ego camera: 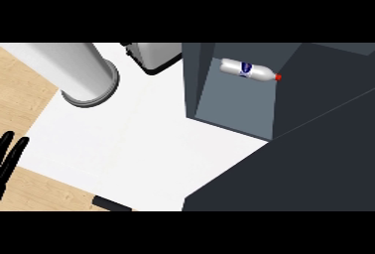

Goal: Pick up the bottled water, place it into the cabinet and close the cabinet

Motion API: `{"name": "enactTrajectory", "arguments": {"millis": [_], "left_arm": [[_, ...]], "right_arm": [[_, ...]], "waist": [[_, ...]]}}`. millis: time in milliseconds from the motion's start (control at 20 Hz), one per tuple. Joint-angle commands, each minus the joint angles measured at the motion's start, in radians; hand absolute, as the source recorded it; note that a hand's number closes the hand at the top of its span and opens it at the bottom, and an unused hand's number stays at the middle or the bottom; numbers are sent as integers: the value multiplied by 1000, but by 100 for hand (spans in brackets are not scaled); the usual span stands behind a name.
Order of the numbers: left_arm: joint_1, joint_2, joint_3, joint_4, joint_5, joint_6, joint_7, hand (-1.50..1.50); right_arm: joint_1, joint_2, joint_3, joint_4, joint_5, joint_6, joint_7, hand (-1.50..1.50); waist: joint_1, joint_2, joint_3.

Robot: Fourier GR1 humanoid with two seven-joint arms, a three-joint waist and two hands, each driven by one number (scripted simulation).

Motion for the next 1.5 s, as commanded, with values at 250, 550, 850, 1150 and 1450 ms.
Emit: {"name": "enactTrajectory", "arguments": {"millis": [250,550,850,1150,1450], "left_arm": [[-3,-3,7,29,10,-10,3,-150],[3,-4,7,38,17,-26,4,-150],[18,-17,17,70,14,-37,-14,-150],[40,-13,20,68,29,-62,-9,-150],[34,-29,26,76,18,-56,-23,-150]], "right_arm": [[-273,172,-42,263,-23,-111,177,150],[-461,308,-148,424,44,-252,215,150],[-706,357,-249,647,78,-436,237,150],[-887,359,-334,852,51,-615,226,-150],[-951,360,-327,927,-25,-713,235,-150]], "waist": [[-8,-8,8],[-38,-21,13],[-59,-25,17],[-54,-27,20],[-77,-26,21]]}}
